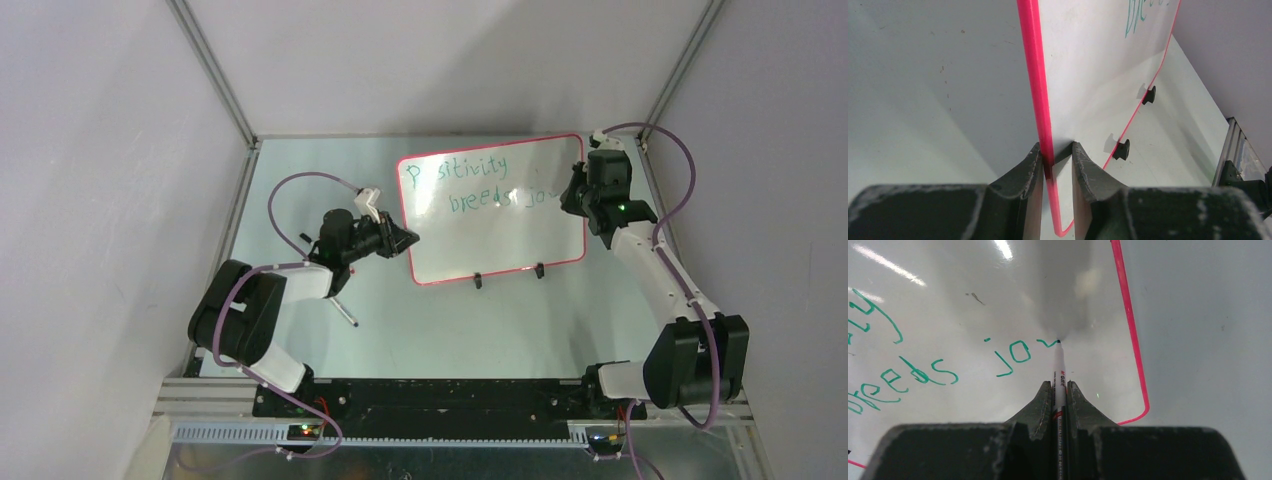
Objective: Write a sentence on the whiteboard
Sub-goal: Write a sentence on the whiteboard, then pick up the pen cap from the center of the board, then insert the whiteboard marker without the cap into the pen cap.
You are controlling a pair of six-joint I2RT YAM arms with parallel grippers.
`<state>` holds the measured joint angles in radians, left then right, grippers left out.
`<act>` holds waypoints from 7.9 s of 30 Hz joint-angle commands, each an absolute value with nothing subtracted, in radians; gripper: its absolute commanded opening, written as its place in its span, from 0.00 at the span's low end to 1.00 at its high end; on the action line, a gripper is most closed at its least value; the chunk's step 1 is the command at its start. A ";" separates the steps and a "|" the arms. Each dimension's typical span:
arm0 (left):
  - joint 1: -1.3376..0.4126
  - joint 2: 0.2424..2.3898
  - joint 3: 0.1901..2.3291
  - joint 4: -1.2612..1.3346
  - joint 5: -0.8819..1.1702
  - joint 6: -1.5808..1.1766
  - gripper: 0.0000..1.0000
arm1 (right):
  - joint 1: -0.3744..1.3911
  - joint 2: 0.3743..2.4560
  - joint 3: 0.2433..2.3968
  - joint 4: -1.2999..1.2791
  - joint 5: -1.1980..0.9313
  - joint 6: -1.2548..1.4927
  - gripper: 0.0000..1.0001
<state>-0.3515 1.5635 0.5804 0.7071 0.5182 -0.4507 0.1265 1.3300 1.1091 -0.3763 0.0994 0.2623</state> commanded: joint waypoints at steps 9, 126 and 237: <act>-0.364 1.540 0.601 0.718 0.485 -0.390 0.23 | 0.120 1.349 1.190 -0.335 0.082 0.272 0.00; -0.168 1.318 0.828 -0.641 -0.334 -1.374 0.53 | 0.471 0.944 0.963 -0.291 -0.219 0.271 0.00; -0.096 0.559 0.421 -0.218 0.410 -1.627 0.00 | 1.230 1.351 0.946 0.336 0.254 -0.057 0.00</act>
<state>-0.1013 0.5728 0.4202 -0.2405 0.3752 -1.6230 1.2224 1.3449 0.8909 0.2901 0.2321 -0.0460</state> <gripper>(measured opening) 0.023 0.136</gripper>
